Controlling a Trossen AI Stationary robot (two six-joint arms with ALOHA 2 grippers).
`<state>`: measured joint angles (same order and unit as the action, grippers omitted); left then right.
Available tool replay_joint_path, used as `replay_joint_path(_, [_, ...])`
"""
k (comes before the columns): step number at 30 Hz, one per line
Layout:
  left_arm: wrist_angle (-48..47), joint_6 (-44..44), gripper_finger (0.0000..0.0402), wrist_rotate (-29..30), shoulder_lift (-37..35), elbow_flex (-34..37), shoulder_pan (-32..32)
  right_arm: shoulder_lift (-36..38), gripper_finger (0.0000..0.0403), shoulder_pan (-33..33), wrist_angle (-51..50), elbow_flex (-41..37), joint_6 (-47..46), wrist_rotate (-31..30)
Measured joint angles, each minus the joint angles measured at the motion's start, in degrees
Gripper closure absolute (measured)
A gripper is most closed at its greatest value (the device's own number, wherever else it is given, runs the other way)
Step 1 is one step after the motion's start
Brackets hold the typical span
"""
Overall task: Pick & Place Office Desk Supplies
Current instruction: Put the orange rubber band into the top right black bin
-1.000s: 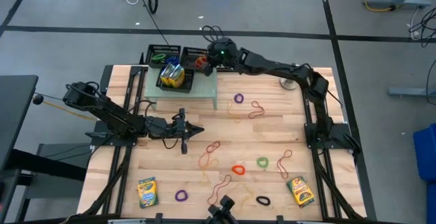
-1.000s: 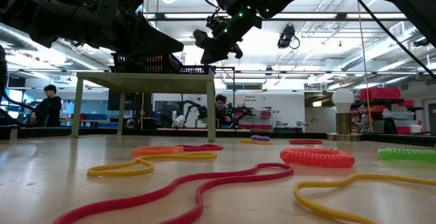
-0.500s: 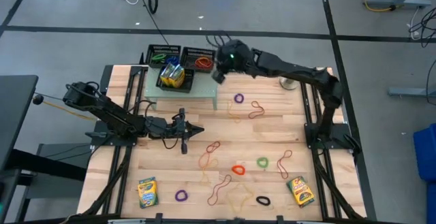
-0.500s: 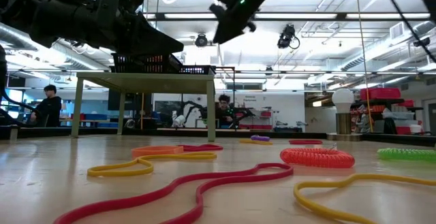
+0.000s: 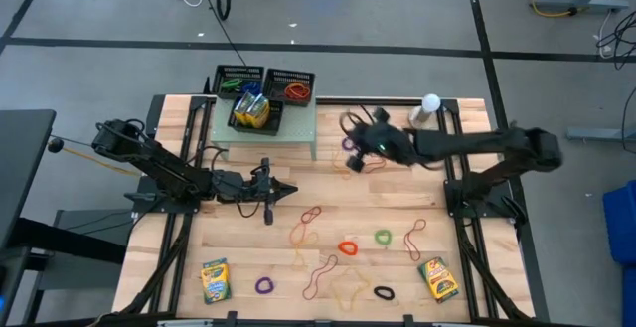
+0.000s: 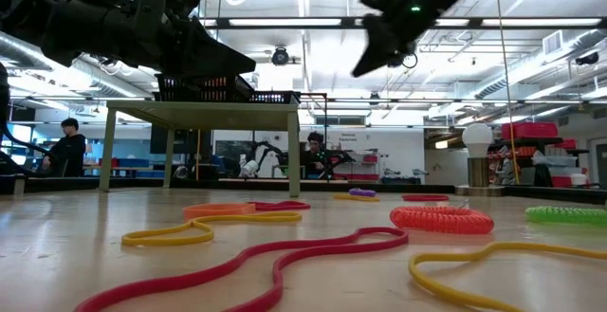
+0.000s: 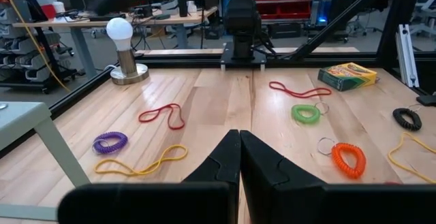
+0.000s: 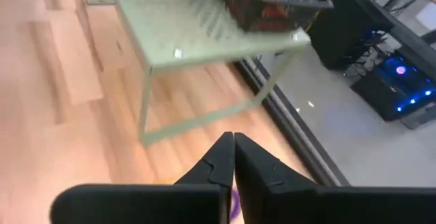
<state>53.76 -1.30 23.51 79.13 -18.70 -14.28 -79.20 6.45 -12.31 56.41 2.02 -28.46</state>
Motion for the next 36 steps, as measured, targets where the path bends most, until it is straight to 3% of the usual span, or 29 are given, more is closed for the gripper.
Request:
replay_joint_path(7, [-0.1, 0.0, 0.0392, 0.0, 0.0, 0.0, 0.0, 10.0, 0.0396, -12.2, 0.6, -11.7, -9.3, -3.3])
replay_joint_path(13, [0.0, 0.0, 0.0392, 0.0, 0.0, 0.0, 0.0, 13.3, 0.0383, -22.5, -2.4, -17.1, -17.5, -7.7])
replay_joint_path(22, [0.0, 0.0, 0.0392, 0.0, 0.0, 0.0, 0.0, 13.2, 0.036, -28.0, -8.2, -20.3, -30.6, -7.9])
replay_joint_path(30, [0.0, 0.0, 0.0392, 0.0, 0.0, 0.0, 0.0, 13.1, 0.0297, -29.5, 5.4, -26.4, -31.8, -3.7])
replay_joint_path(36, [-0.1, 0.0, 0.0392, 0.0, 0.0, 0.0, 0.0, 9.8, 0.0325, -35.3, 13.7, -27.9, -29.4, -5.4])
